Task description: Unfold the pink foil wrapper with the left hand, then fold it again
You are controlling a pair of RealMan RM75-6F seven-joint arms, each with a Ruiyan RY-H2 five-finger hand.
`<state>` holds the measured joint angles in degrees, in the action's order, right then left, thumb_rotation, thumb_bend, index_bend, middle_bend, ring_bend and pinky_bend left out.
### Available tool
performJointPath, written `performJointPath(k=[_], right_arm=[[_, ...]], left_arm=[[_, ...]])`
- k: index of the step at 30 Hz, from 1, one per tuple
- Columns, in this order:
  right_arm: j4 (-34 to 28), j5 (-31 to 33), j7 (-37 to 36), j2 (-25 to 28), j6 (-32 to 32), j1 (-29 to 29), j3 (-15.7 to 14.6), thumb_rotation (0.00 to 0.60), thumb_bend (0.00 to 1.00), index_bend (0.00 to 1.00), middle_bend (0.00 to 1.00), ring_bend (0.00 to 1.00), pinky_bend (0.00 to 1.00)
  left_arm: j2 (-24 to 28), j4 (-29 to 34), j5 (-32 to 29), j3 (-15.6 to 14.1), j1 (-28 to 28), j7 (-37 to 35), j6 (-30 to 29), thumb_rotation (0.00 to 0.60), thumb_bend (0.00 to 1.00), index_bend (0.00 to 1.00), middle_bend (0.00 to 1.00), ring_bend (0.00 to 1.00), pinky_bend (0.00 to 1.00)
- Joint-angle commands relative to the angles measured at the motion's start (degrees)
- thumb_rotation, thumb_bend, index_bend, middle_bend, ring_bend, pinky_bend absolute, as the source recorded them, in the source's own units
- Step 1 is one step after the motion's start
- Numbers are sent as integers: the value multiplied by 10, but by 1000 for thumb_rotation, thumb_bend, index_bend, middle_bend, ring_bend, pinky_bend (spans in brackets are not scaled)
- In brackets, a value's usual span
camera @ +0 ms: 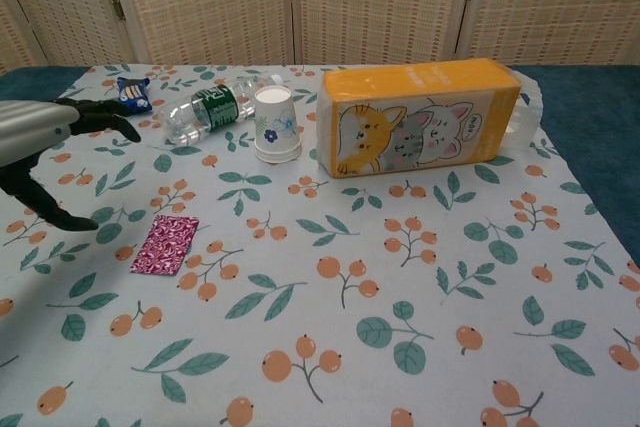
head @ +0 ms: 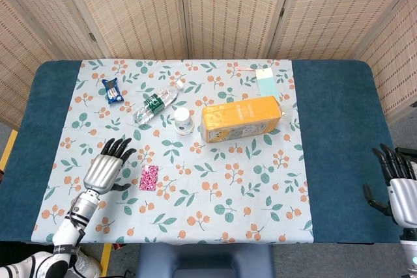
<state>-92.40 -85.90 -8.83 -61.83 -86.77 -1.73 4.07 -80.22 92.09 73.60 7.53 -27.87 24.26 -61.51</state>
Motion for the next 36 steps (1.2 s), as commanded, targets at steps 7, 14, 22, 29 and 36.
performJointPath(k=[7, 14, 22, 29, 36], right_arm=[[-1, 1, 1, 0, 1, 0, -1, 600, 447, 0, 36, 0, 0], [-4, 0, 3, 1, 1, 0, -1, 600, 447, 0, 37, 0, 0], [-3, 1, 5, -1, 5, -1, -2, 600, 447, 0, 37, 0, 0], [-4, 2, 6, -2, 5, 0, -3, 600, 447, 0, 37, 0, 0], [-3, 5, 4, -2, 6, 1, -3, 600, 447, 0, 37, 0, 0]], left_arm=[[10, 31, -55, 0, -16, -14, 37, 255, 132, 415, 23, 0, 0], [3, 20, -45, -12, -16, -37, 33, 135, 120, 427, 22, 0, 0], [-29, -12, -44, -20, -23, -48, 36, 133, 119, 423, 22, 0, 0], [-60, -39, -45, -28, -31, -37, 39, 132, 118, 423, 21, 0, 0], [-81, -63, -54, -33, -33, -27, 39, 129, 117, 421, 16, 0, 0]])
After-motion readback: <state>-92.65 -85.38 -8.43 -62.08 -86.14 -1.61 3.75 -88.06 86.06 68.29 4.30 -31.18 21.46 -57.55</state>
